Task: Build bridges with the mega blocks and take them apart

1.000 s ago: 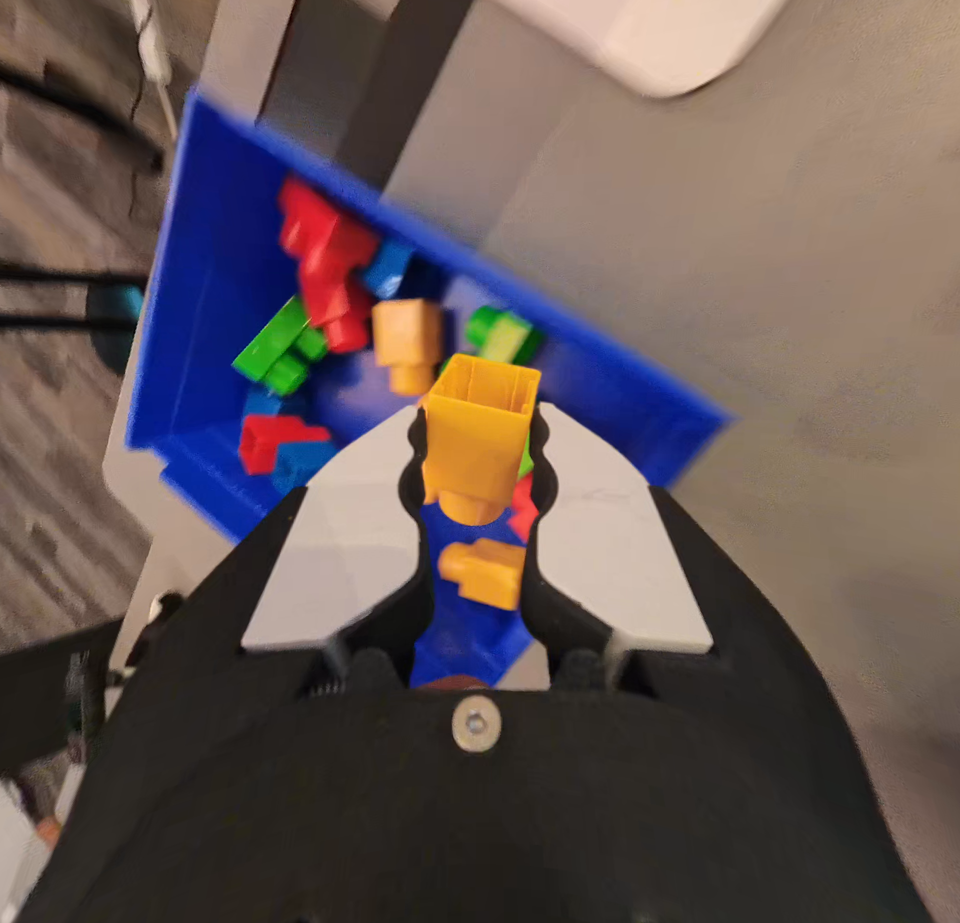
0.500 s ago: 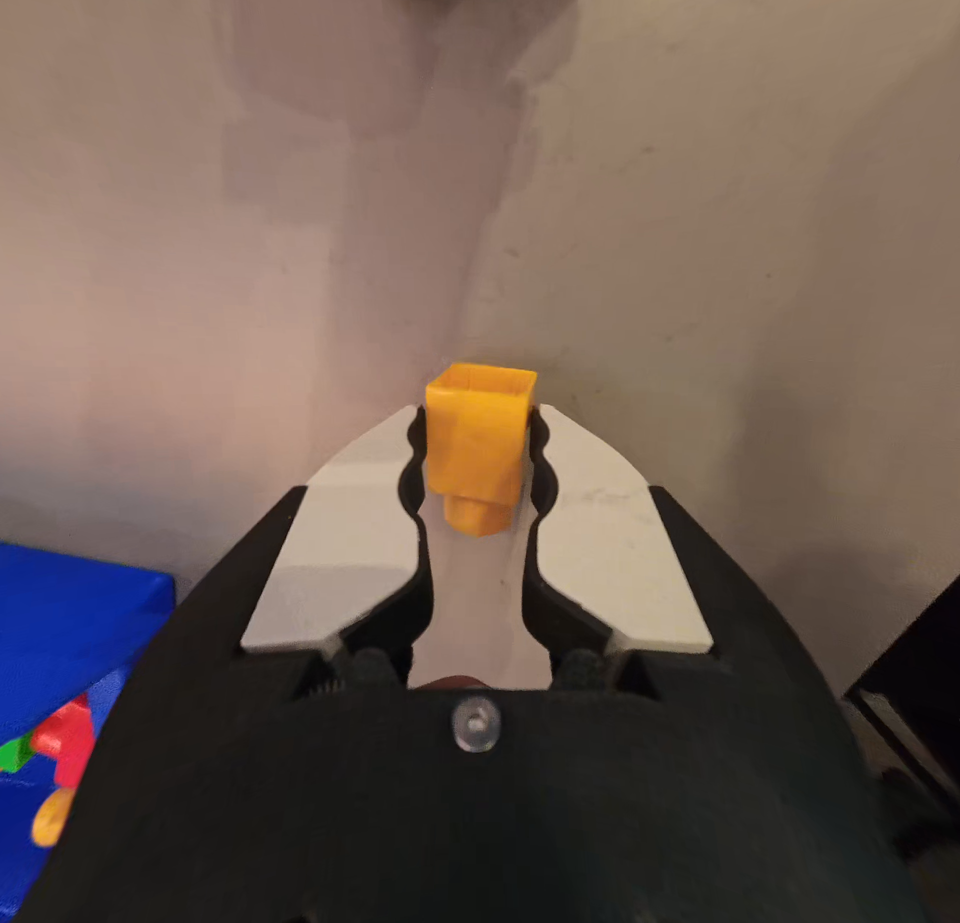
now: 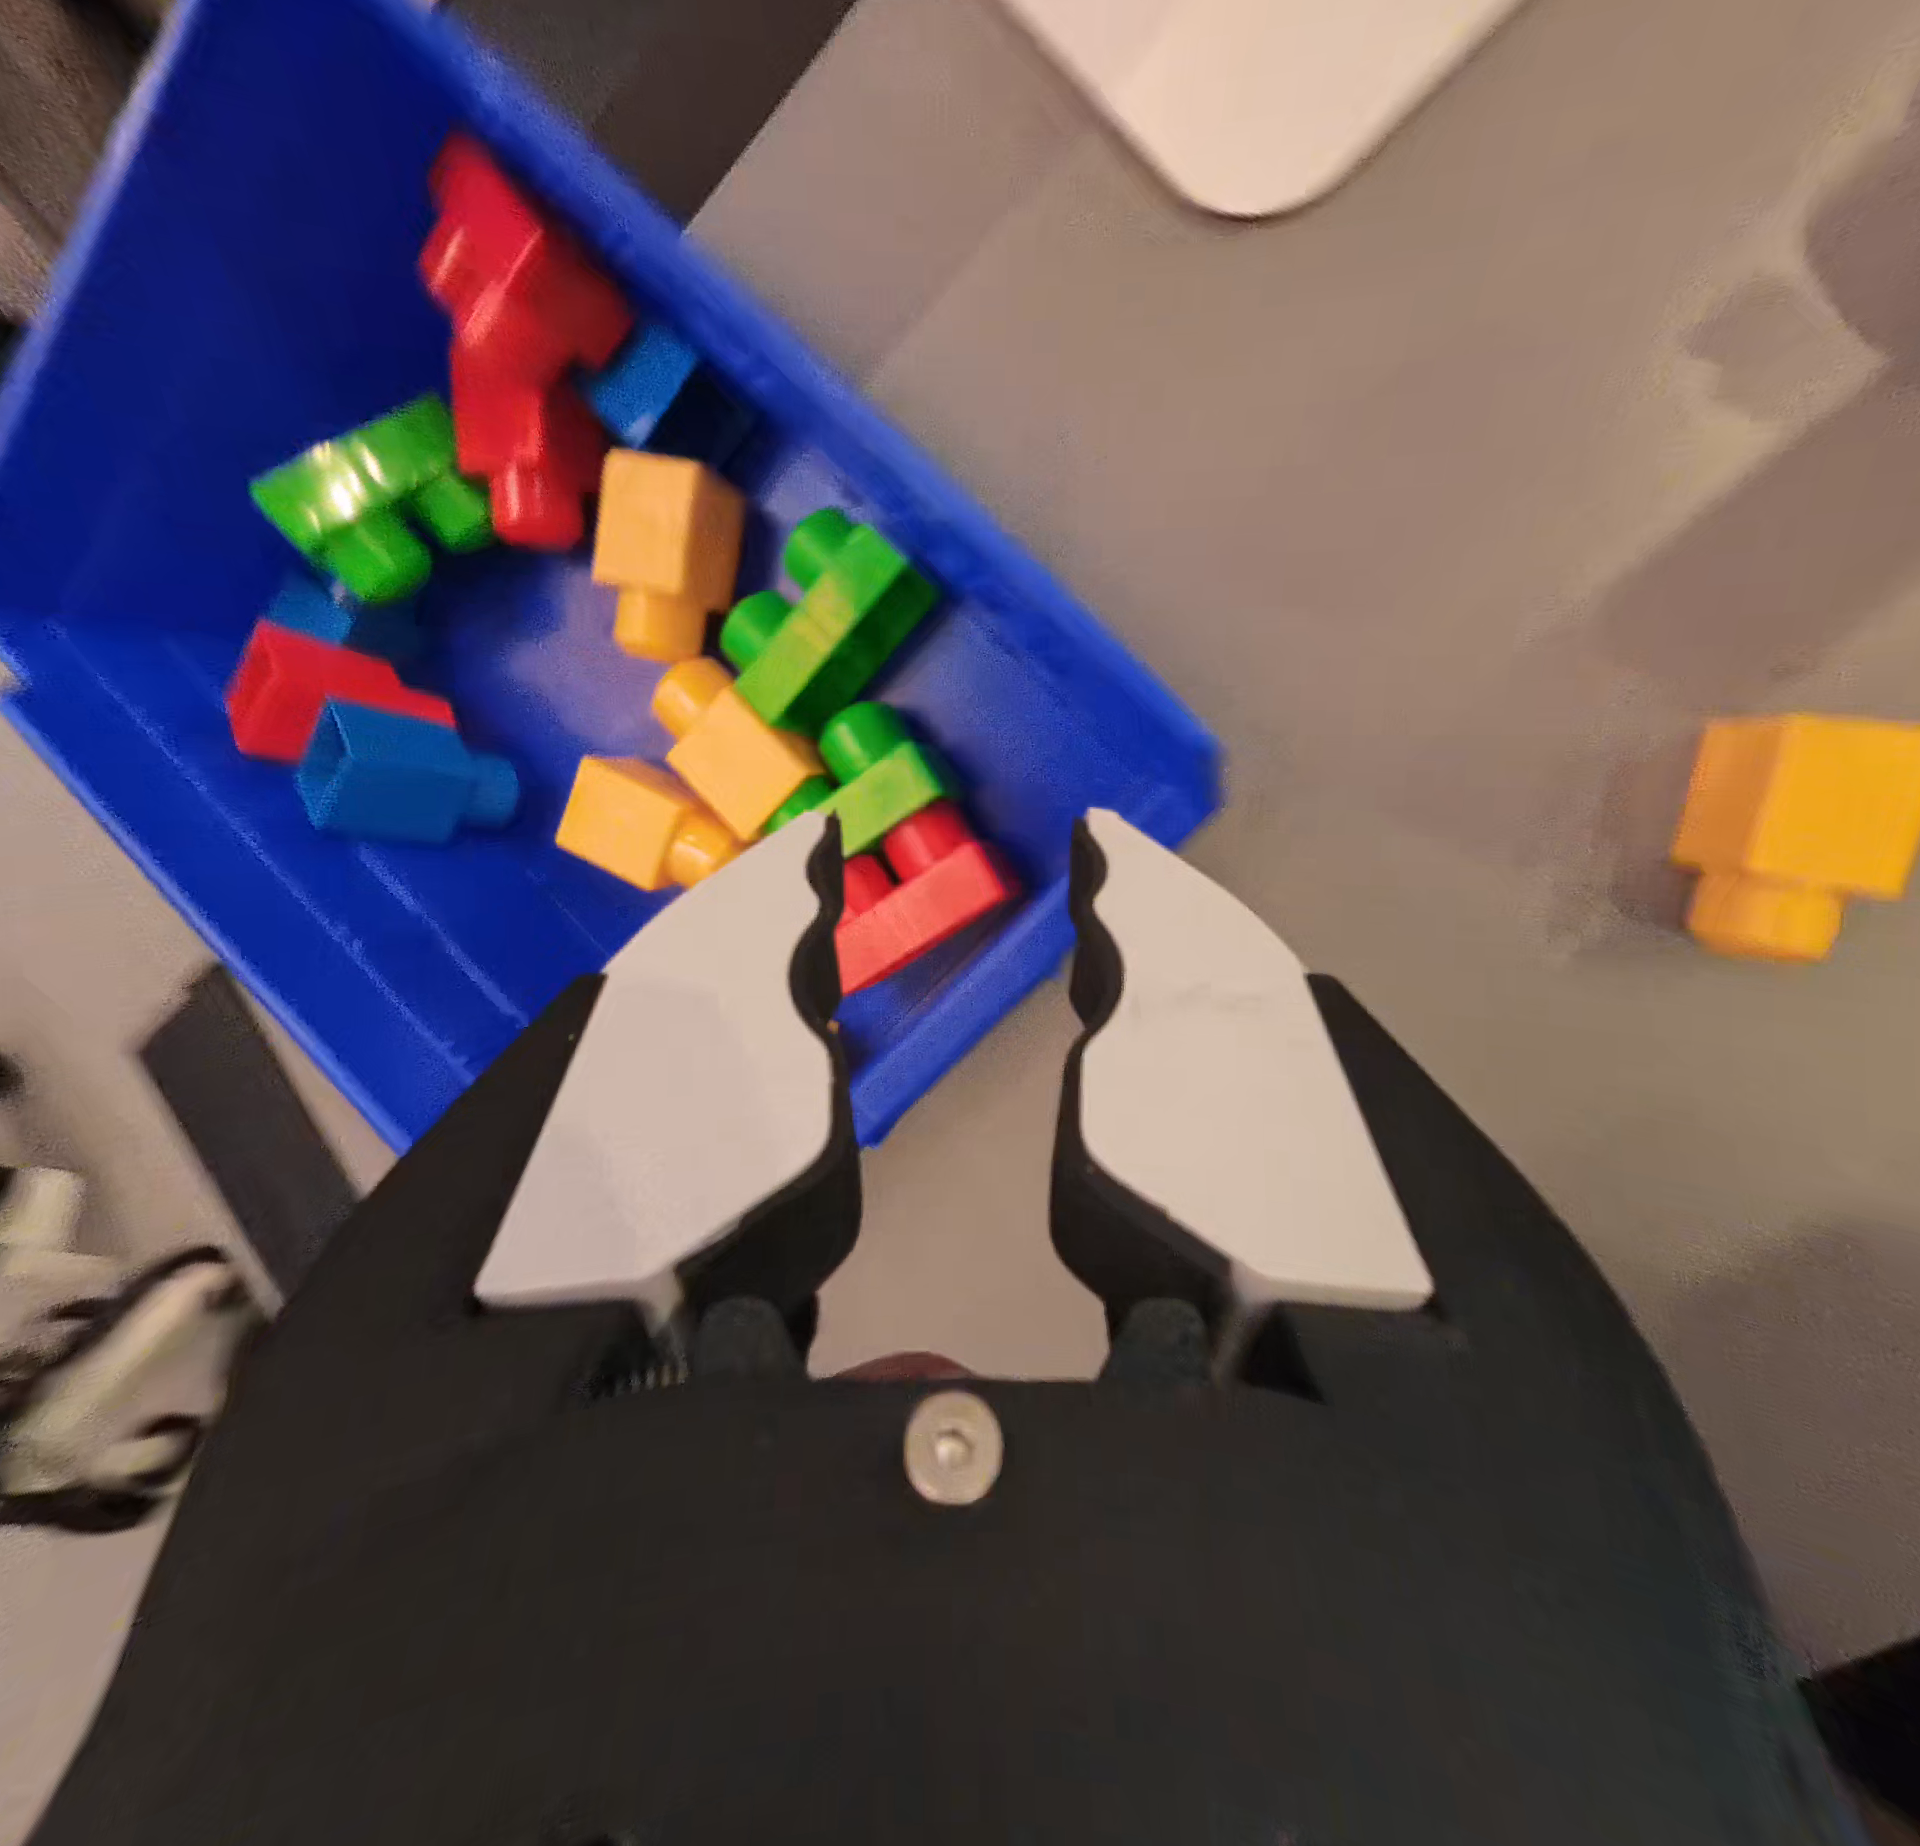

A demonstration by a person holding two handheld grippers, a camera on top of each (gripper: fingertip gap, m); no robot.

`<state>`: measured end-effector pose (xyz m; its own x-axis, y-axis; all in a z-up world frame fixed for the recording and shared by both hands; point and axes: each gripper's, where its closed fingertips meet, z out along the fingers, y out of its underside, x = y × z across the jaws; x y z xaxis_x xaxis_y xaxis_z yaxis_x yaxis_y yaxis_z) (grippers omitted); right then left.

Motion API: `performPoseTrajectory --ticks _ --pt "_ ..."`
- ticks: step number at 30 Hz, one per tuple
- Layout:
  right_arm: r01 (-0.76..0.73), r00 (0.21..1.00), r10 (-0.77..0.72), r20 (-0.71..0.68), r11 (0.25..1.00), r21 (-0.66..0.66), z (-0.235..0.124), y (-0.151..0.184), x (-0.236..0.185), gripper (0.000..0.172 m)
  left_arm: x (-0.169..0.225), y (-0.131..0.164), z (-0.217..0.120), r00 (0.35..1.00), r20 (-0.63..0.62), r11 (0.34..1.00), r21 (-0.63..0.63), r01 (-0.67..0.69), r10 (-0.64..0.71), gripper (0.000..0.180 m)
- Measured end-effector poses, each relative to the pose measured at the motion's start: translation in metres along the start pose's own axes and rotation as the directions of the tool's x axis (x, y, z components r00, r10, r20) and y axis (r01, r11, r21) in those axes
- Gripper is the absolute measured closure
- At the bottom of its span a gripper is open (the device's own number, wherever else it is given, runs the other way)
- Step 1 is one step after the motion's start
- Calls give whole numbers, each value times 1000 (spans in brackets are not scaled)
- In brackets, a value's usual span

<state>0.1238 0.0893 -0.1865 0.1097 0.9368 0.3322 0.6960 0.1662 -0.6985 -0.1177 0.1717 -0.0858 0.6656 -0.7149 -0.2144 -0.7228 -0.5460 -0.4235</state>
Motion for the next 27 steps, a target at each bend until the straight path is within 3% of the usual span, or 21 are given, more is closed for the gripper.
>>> performPoseTrajectory --ticks 2,4,7,9,14,21,27 --pt "1 1000 -1 2 1000 -1 1 0 -1 172 -31 11 24 984 -49 985 -28 170 -172 148" --pt "6 1000 -6 5 1000 -2 2 0 -3 172 -60 27 47 960 -12 958 -78 277 -278 150" --pt "28 1000 -28 3 1000 -10 3 0 -6 172 -81 36 69 908 -1 904 -85 418 -420 141" --pt "31 999 -30 11 999 -9 4 0 -8 172 -92 46 79 899 83 891 -125 437 -430 134" --pt "39 999 -39 21 999 -3 4 -1 -12 172 -109 55 98 869 194 860 -155 486 -456 136" --pt "55 998 -55 20 998 -5 4 -2 -14 172 -114 59 115 831 138 821 -136 554 -538 140" --pt "50 999 -49 19 999 -6 4 0 -12 172 -119 46 95 863 154 868 -55 493 -481 143"
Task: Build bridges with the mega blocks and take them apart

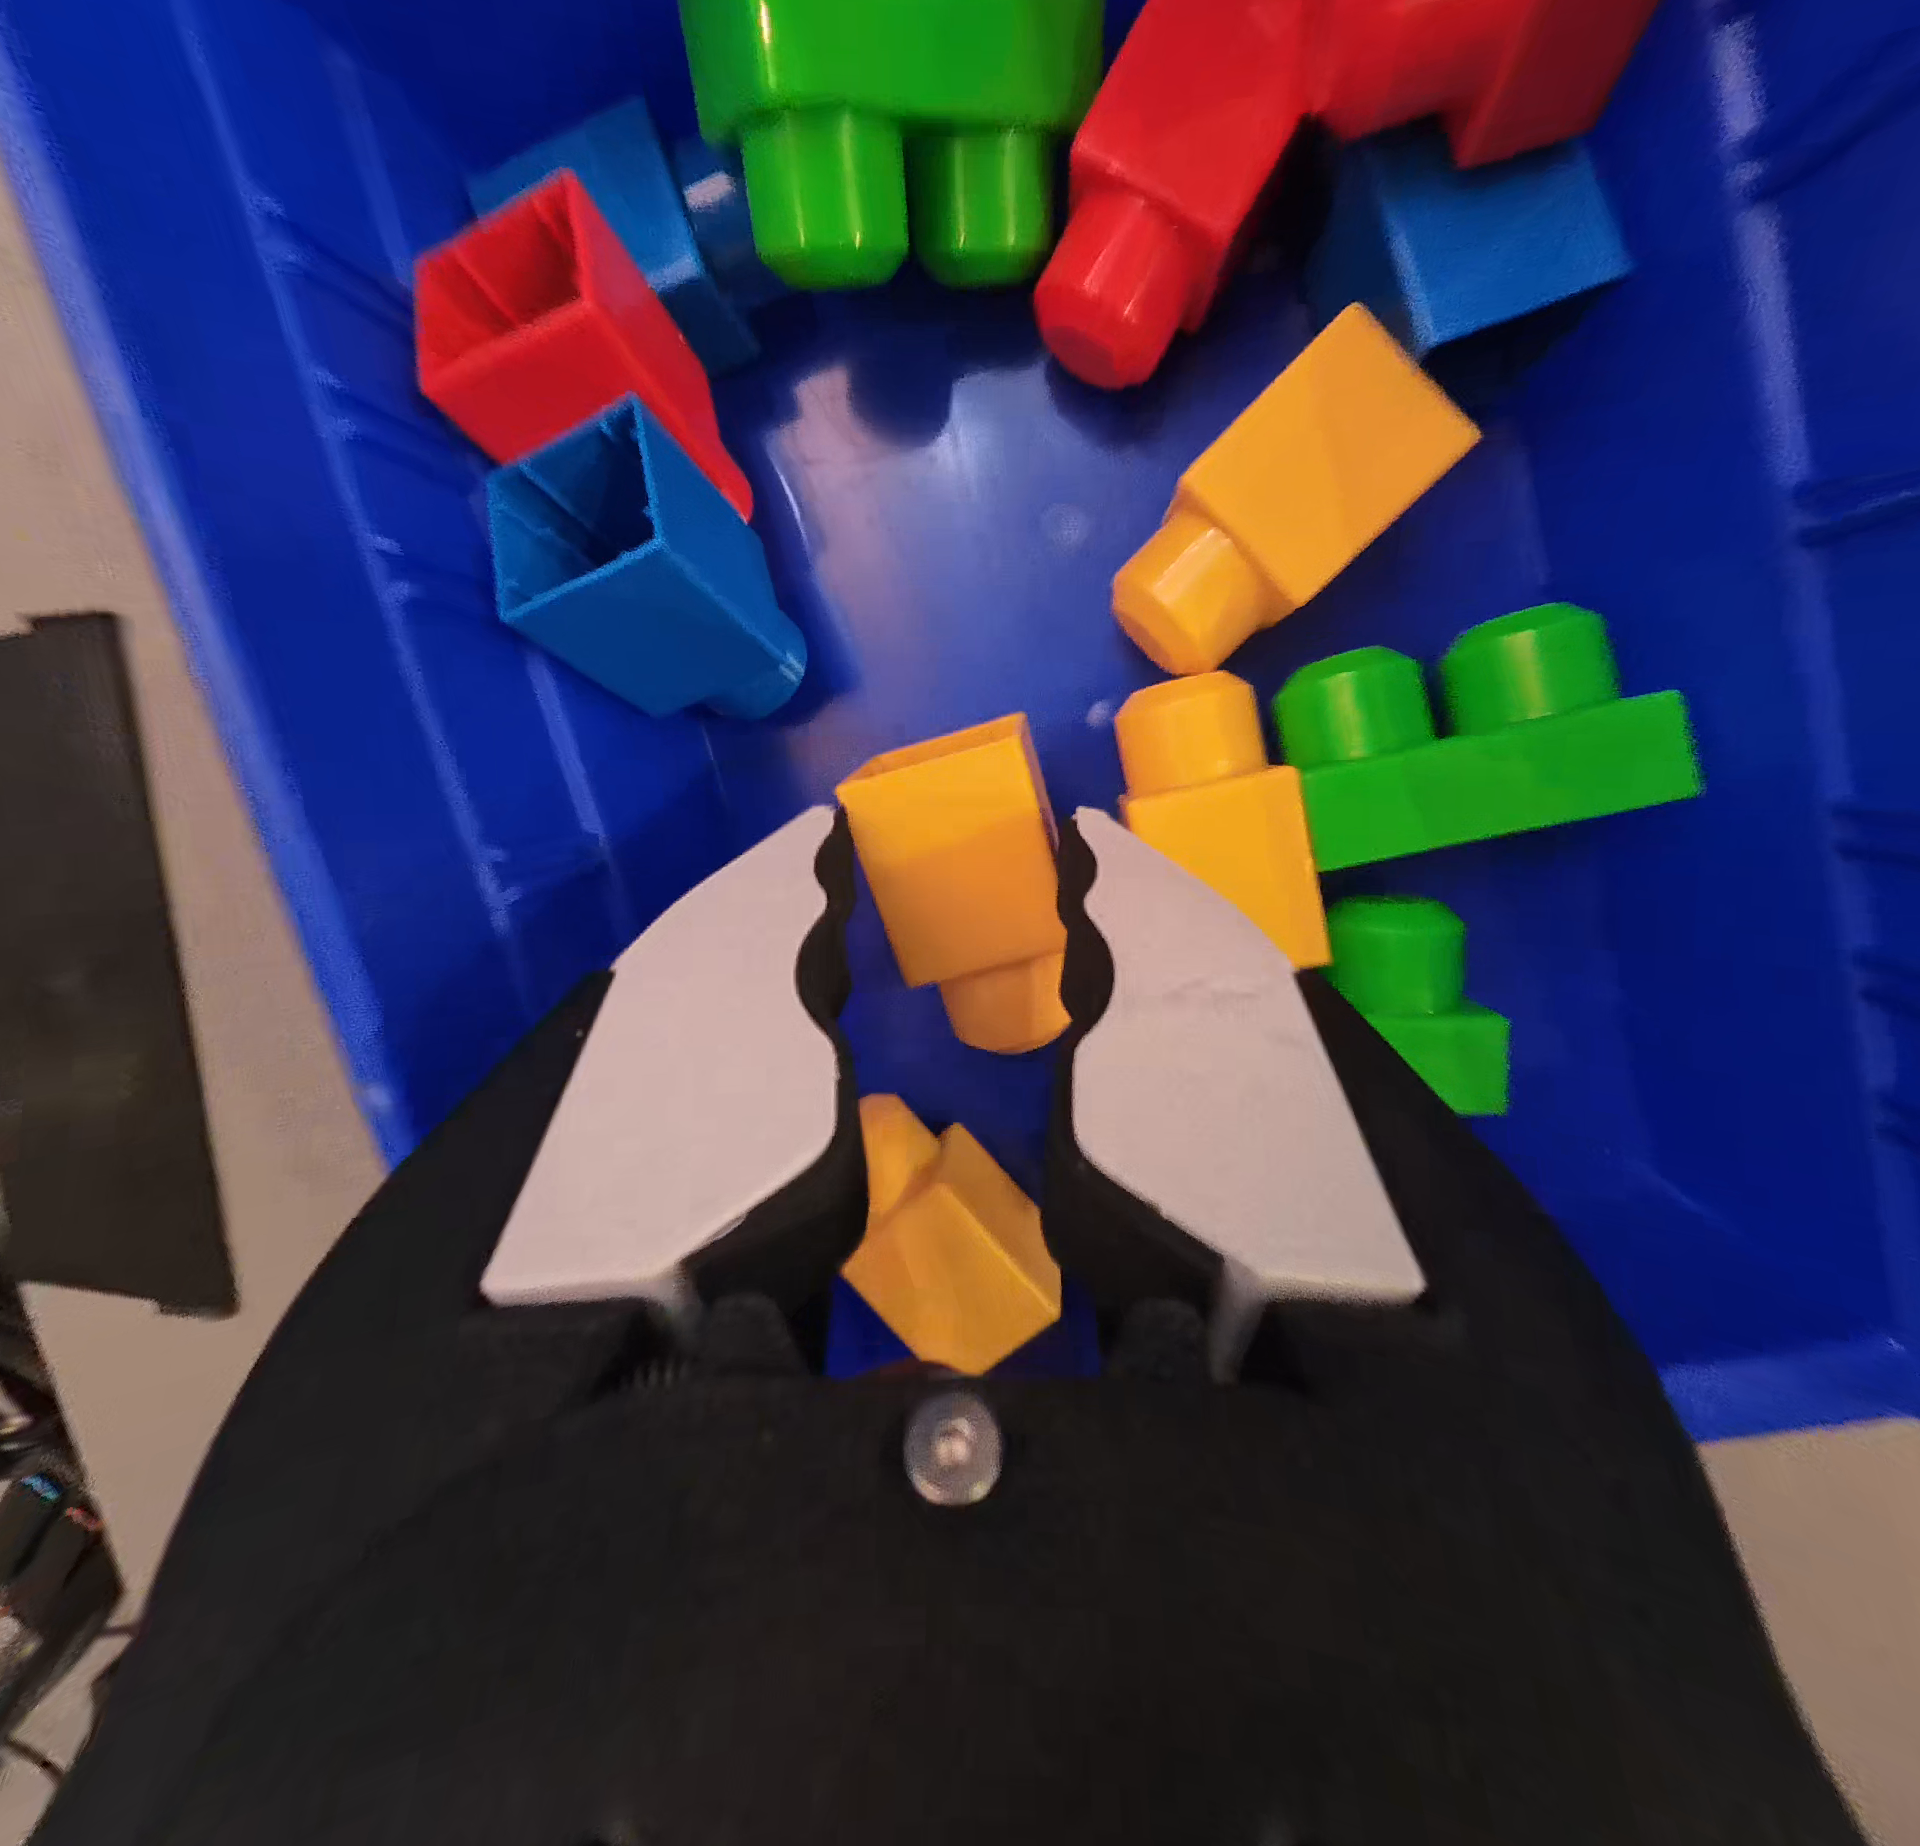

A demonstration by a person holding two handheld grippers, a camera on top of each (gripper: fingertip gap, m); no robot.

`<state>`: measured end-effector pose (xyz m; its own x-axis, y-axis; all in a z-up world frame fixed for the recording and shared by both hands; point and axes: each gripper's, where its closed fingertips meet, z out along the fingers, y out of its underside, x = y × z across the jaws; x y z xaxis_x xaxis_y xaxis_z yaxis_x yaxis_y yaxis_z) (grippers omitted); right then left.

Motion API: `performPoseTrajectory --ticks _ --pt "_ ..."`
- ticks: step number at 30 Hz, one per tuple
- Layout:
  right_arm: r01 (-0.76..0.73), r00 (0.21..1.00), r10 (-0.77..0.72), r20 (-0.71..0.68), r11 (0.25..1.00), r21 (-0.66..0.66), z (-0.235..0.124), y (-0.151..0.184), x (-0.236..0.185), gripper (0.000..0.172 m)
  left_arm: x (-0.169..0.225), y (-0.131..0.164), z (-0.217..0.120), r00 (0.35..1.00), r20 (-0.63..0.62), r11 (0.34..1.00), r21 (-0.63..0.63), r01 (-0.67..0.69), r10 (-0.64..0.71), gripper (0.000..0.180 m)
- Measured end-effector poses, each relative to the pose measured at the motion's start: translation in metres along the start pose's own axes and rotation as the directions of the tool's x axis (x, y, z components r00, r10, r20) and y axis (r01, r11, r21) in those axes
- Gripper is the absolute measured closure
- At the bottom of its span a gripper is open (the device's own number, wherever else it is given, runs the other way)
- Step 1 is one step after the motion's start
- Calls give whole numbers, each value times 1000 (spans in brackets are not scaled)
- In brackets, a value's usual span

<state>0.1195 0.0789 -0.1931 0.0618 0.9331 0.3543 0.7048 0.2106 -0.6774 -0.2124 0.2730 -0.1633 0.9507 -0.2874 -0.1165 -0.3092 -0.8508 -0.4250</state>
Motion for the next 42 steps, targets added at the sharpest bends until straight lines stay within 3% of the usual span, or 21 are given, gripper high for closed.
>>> performPoseTrajectory --ticks 4,9,11,14,17,26,31,34,38,42 --pt "-3 1000 3 0 1000 -2 0 1 1 172 34 -12 -63 992 -11 981 149 -123 126 144" --pt "-11 1000 11 4 1000 -1 1 2 1 172 142 22 -128 905 -157 900 263 -348 395 144" --pt "-11 1000 11 4 1000 -3 1 3 1 172 176 46 -129 863 -155 865 245 -438 481 144" --pt "-8 1000 8 1 1000 -5 1 3 1 172 224 78 -119 799 -246 834 223 -505 549 144" --pt "-5 1000 5 0 1000 -6 1 3 1 172 241 94 -101 763 -261 806 180 -563 591 144" --pt "-5 1000 5 6 1000 -2 1 2 1 172 248 115 -69 705 -323 760 77 -645 631 144" --pt "-15 1000 15 11 1000 3 1 2 1 172 255 124 -66 666 -396 742 61 -667 632 143" --pt "-15 1000 15 10 1000 4 1 3 1 172 251 122 -75 676 -420 766 77 -638 605 131" --pt "-22 1000 22 12 1000 7 0 3 2 172 205 93 -115 758 -308 817 173 -550 575 128" --pt "-31 999 30 16 999 13 0 3 2 172 120 65 -145 862 -85 859 183 -479 499 128"
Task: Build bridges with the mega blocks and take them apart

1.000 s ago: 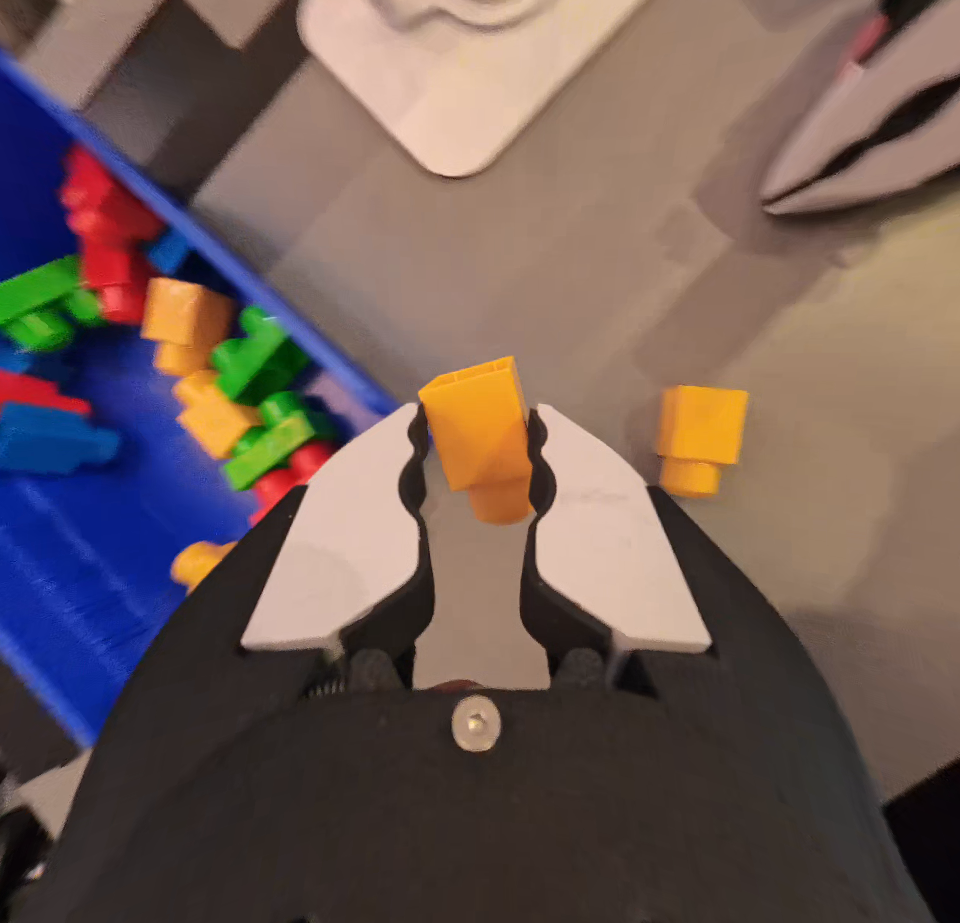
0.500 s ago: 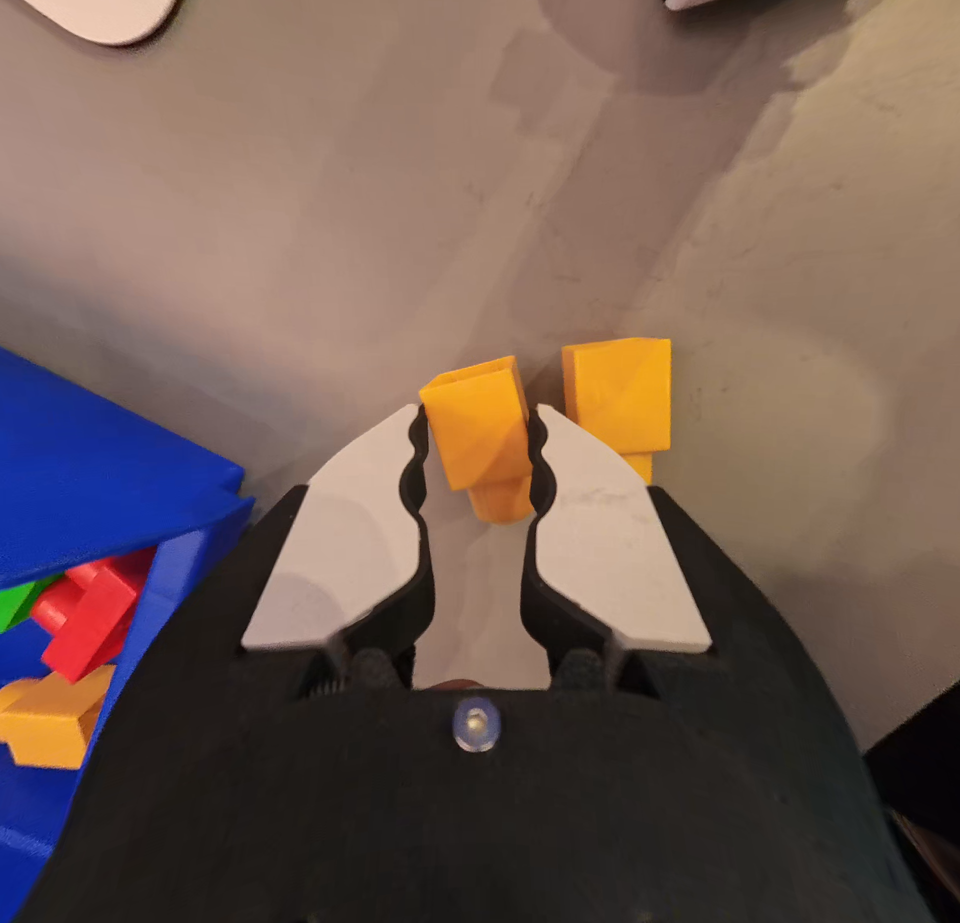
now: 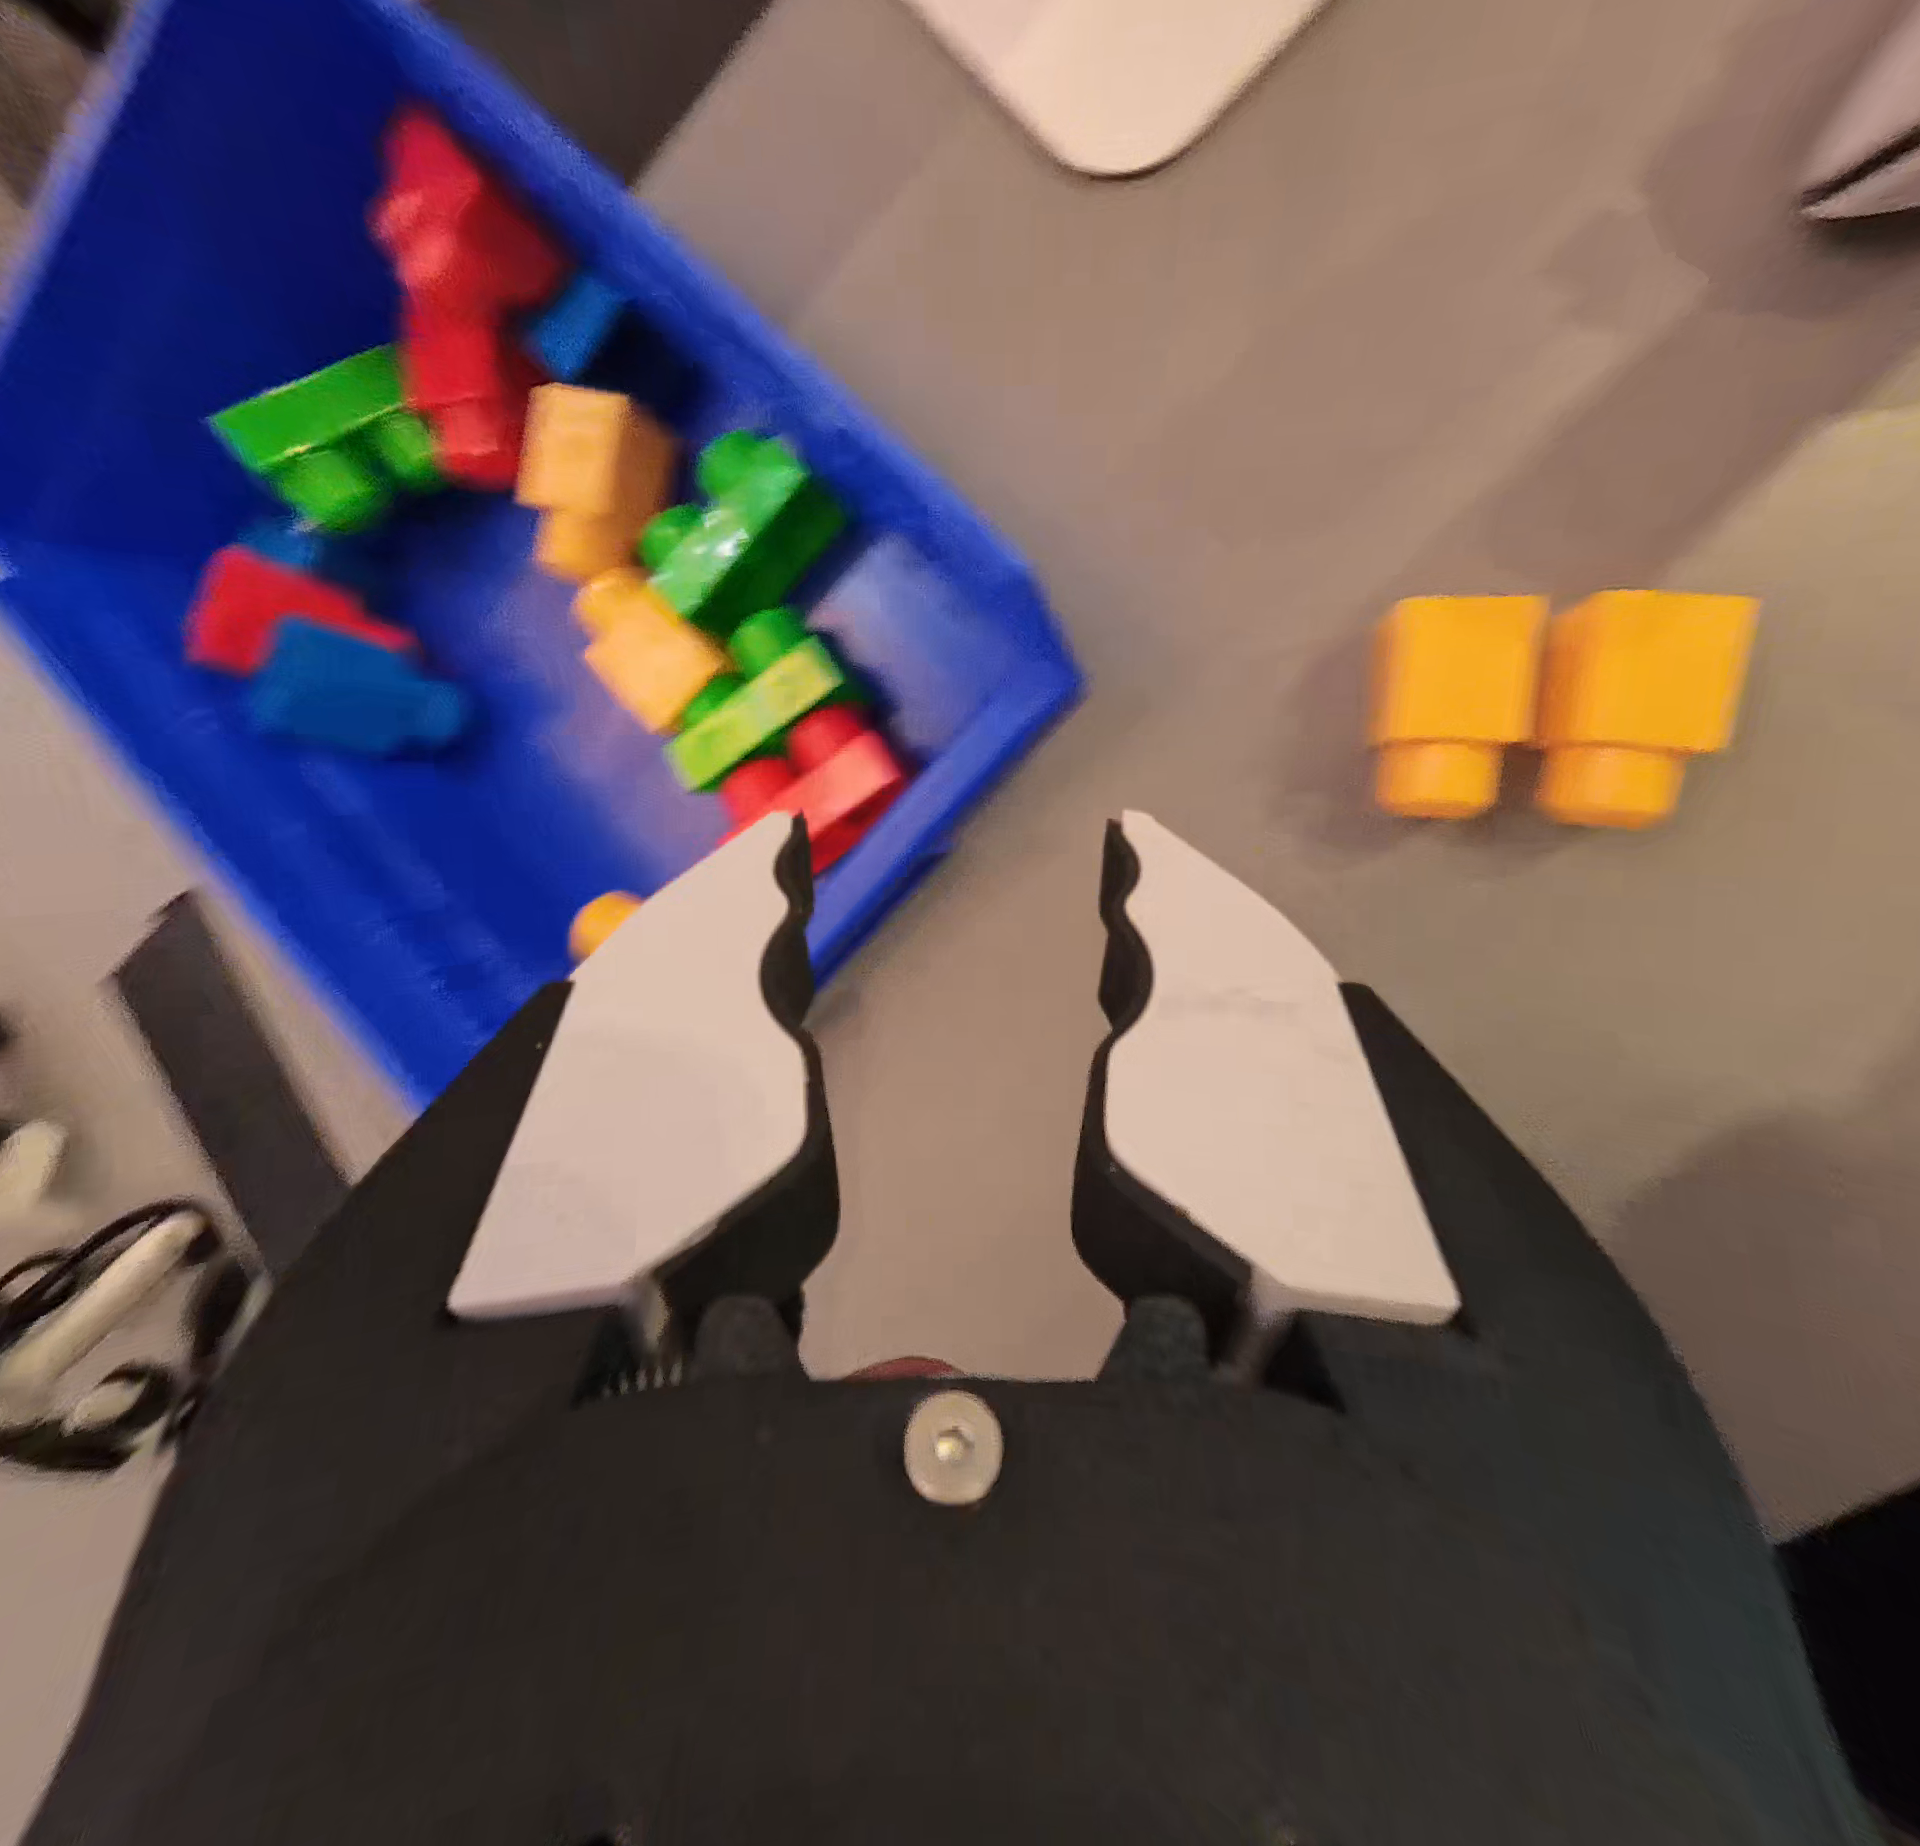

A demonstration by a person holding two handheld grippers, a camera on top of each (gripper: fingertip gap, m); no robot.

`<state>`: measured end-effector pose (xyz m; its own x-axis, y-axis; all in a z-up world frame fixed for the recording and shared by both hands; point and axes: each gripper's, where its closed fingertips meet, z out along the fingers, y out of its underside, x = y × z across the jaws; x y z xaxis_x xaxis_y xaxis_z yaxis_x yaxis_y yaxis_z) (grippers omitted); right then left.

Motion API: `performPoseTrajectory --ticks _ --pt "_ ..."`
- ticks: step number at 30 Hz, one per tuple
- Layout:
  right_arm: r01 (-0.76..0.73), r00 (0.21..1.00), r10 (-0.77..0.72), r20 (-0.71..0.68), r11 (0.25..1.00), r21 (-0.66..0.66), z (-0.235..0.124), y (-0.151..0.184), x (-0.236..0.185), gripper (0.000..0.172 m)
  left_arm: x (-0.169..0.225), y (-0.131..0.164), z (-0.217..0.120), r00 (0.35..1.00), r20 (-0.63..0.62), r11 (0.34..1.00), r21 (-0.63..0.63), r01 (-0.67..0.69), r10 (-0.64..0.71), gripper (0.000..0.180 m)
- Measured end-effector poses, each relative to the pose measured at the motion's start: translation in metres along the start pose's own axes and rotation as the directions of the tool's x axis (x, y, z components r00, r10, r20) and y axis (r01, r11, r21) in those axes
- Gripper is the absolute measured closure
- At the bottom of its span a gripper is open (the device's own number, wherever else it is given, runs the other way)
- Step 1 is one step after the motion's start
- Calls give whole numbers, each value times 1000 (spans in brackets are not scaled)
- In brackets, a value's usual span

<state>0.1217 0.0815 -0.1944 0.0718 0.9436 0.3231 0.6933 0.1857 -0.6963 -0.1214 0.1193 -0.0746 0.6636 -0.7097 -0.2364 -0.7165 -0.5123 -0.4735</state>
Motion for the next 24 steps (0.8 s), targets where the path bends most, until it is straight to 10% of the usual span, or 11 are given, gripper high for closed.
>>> performPoseTrajectory --ticks 7,24 --pt "-11 1000 11 5 1000 14 -1 0 0 172 -59 19 22 1000 18 992 -124 19 -16 136" --pt "-18 1000 17 15 1000 25 -1 -1 0 172 -72 37 123 912 -89 869 -282 -408 399 155"
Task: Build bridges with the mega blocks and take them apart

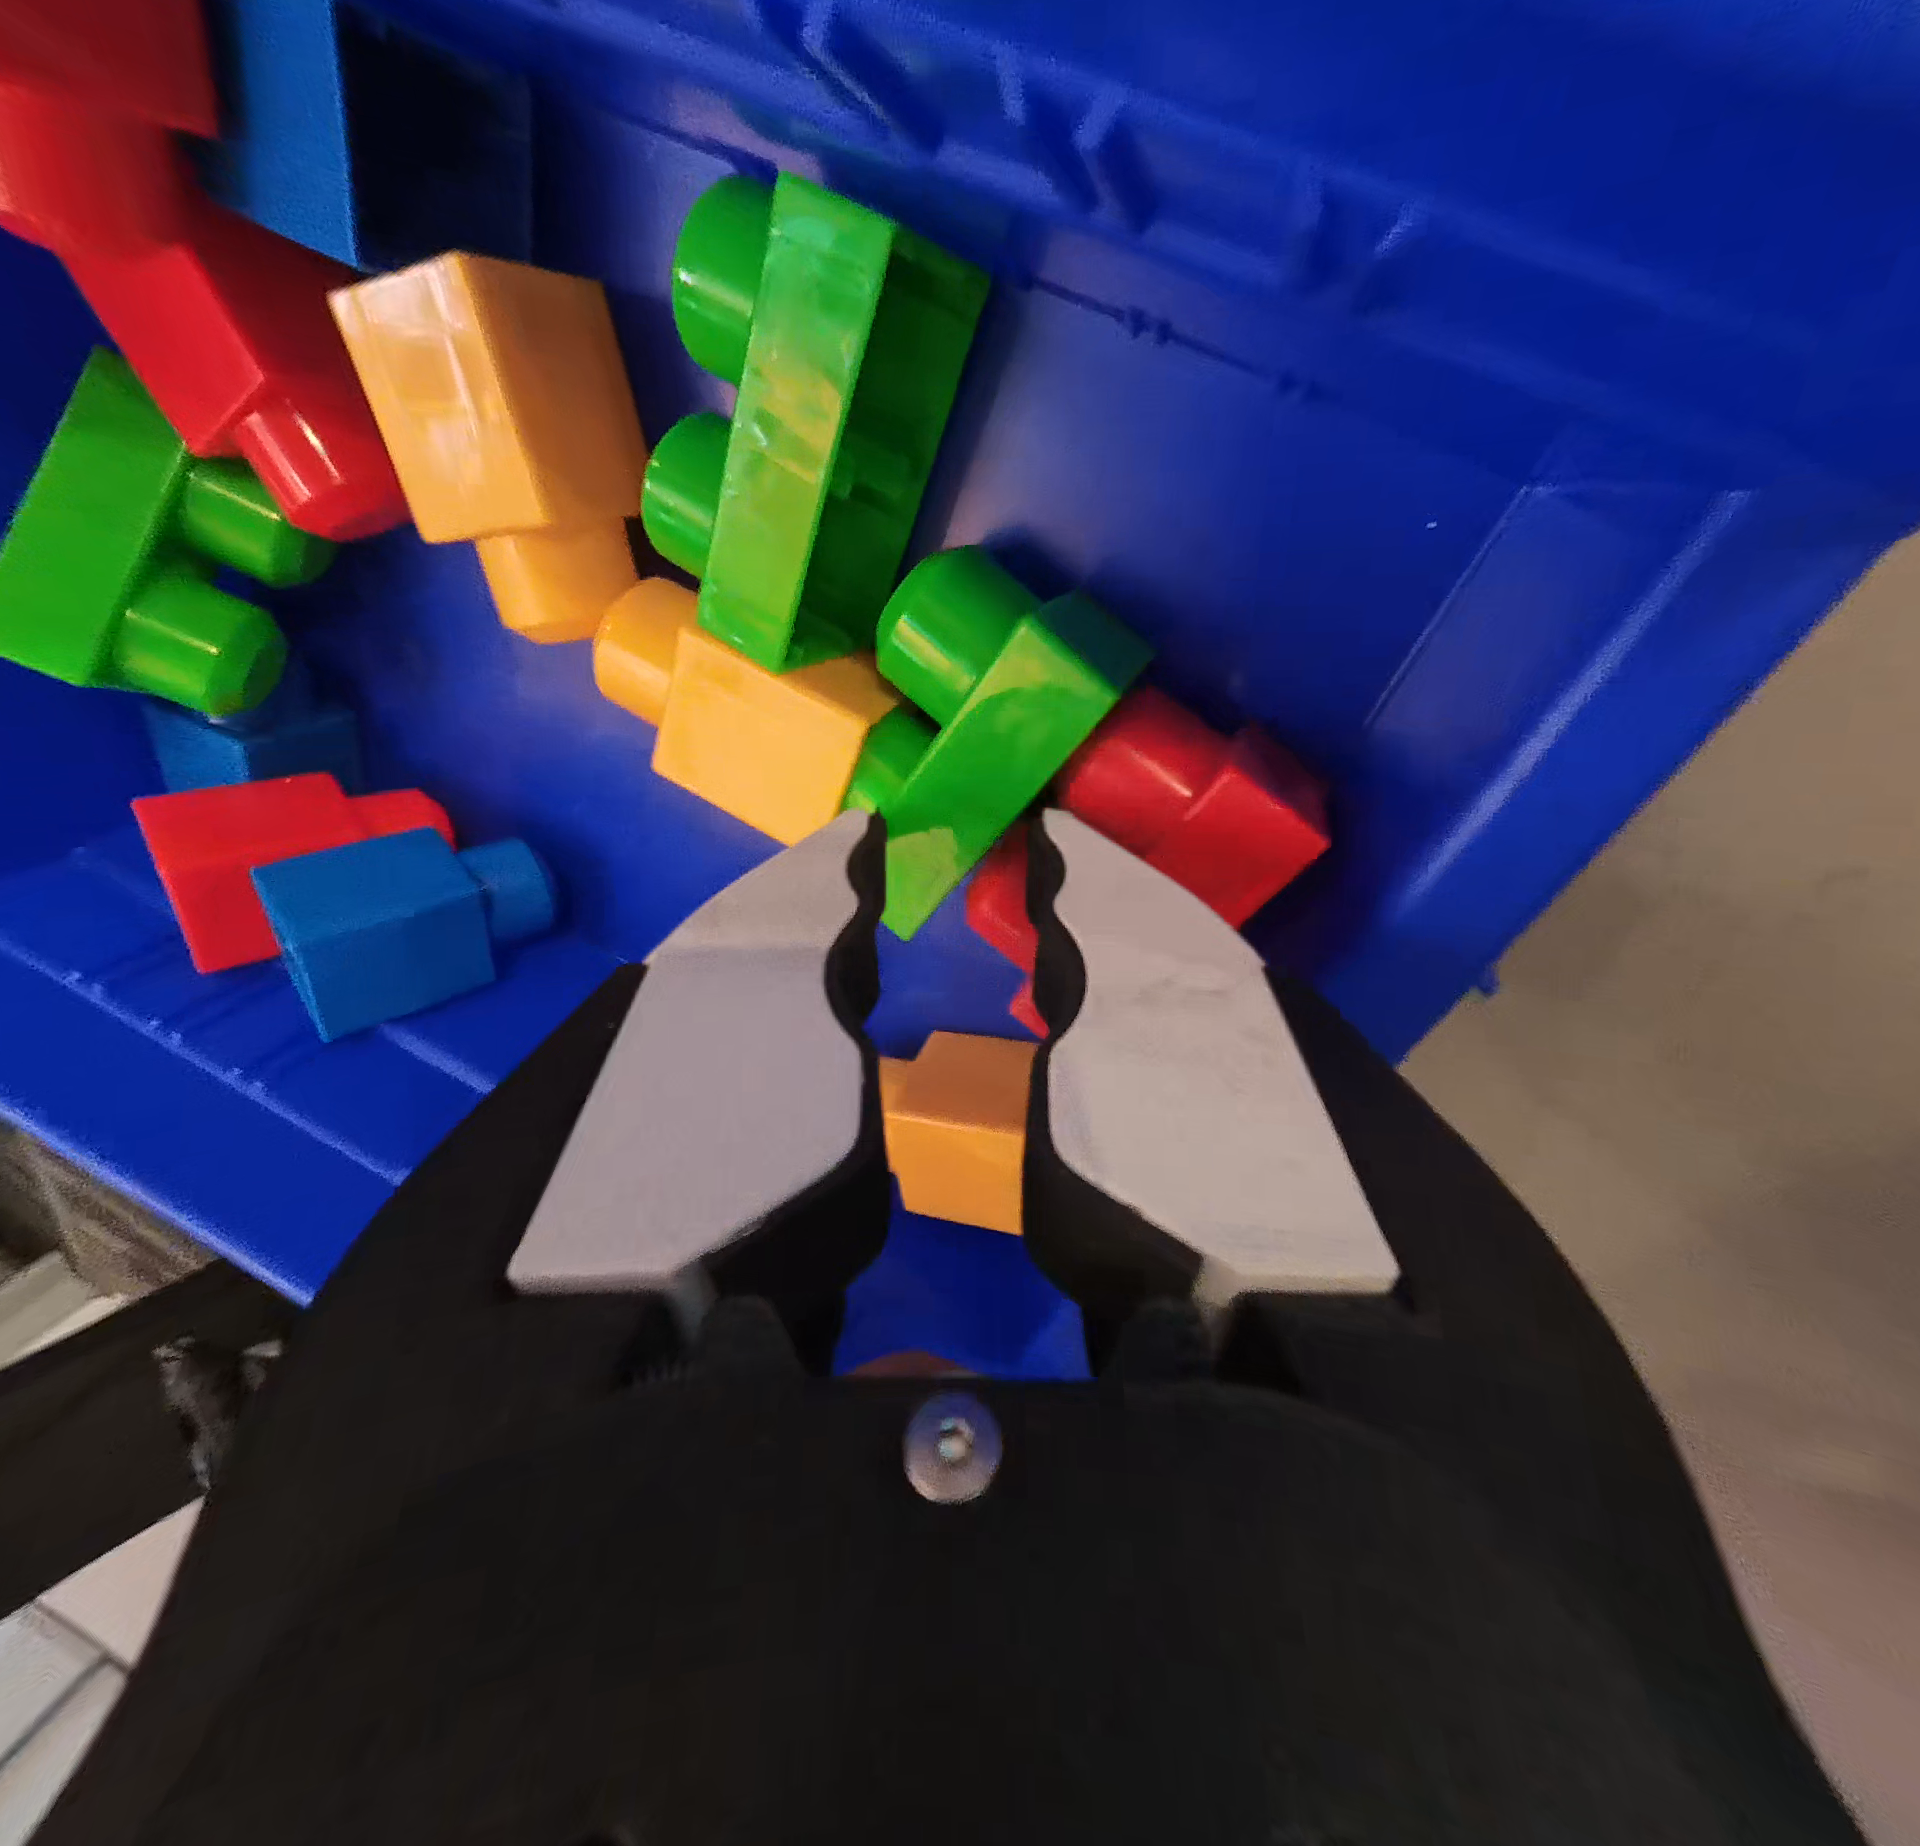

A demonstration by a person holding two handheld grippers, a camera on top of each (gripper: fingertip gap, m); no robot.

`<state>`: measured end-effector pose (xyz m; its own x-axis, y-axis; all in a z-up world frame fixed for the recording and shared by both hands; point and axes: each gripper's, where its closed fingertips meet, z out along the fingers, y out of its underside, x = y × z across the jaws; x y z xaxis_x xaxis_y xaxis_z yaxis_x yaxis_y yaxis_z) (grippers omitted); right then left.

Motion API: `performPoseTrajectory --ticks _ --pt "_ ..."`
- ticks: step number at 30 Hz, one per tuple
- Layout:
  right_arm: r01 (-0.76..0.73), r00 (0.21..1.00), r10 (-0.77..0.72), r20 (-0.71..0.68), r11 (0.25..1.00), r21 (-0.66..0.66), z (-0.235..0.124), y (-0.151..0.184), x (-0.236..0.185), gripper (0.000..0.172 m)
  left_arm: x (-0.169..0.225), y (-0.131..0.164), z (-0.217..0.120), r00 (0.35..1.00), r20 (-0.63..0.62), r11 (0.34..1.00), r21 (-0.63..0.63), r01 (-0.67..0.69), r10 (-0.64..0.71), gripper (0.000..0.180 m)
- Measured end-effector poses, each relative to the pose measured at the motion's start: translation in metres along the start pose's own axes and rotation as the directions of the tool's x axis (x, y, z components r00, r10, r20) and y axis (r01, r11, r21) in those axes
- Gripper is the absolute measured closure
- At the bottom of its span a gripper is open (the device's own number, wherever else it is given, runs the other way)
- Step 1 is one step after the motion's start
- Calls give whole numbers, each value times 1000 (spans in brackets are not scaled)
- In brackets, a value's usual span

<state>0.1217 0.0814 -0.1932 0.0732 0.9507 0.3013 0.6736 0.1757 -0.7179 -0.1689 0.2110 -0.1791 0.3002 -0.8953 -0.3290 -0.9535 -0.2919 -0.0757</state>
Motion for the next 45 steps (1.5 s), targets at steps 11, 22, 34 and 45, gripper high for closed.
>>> performPoseTrajectory --ticks 11,22,34,45 --pt "0 1000 0 3 1000 1 0 0 0 172 -32 -5 3 973 225 999 16 -50 45 174" --pt "2 1000 -2 3 1000 2 0 0 0 172 -58 1 -23 927 373 999 51 16 -34 178" --pt "2 1000 -2 2 1000 2 0 0 1 172 -16 -3 -108 895 439 988 151 18 -84 178" --pt "4 1000 -4 -2 1000 2 0 0 1 172 122 -24 -118 920 389 987 159 -28 -37 178"
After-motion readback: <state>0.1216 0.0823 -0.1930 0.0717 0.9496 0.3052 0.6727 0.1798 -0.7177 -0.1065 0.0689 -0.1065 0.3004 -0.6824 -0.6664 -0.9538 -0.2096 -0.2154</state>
